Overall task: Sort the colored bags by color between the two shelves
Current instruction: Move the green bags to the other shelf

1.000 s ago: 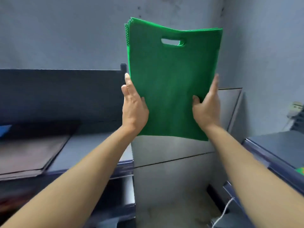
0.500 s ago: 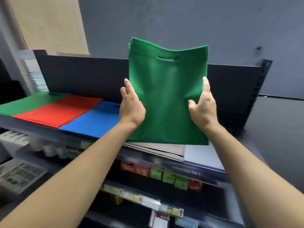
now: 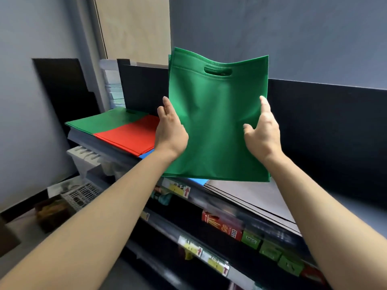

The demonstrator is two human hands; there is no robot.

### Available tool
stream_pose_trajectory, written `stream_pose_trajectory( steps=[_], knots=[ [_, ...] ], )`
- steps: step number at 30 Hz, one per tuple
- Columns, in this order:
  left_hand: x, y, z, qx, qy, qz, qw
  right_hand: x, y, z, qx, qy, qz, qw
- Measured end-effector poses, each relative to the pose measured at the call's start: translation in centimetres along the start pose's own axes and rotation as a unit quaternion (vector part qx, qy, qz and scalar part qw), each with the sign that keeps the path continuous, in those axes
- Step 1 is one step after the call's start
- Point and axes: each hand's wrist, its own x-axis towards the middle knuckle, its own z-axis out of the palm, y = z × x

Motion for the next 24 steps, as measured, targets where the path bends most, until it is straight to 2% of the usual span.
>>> stream_pose_trajectory(
  steps=[7,14,19,24],
  knots=[
    [1.5,-4.6,-3.7,0.034,0.048,-0.054,0.997,1.5,-3.9,6.2,0.040,-0.051,-0.030,0.997],
    [6.0,-13.7,-8.3,0.096,0.086,-0.091,0.988,3.0,-10.7,15.2,0.062,-0.086,-0.055,0.993],
    [10.0,-21.5,-12.1,0.103,0.082,-0.073,0.989,3.8,-16.4,23.2,0.064,-0.092,-0.043,0.993],
    [15.3,-29.7,-16.6,0.105,0.023,-0.098,0.989,4.5,-22.5,31.8,0.064,-0.114,-0.027,0.991]
  ],
)
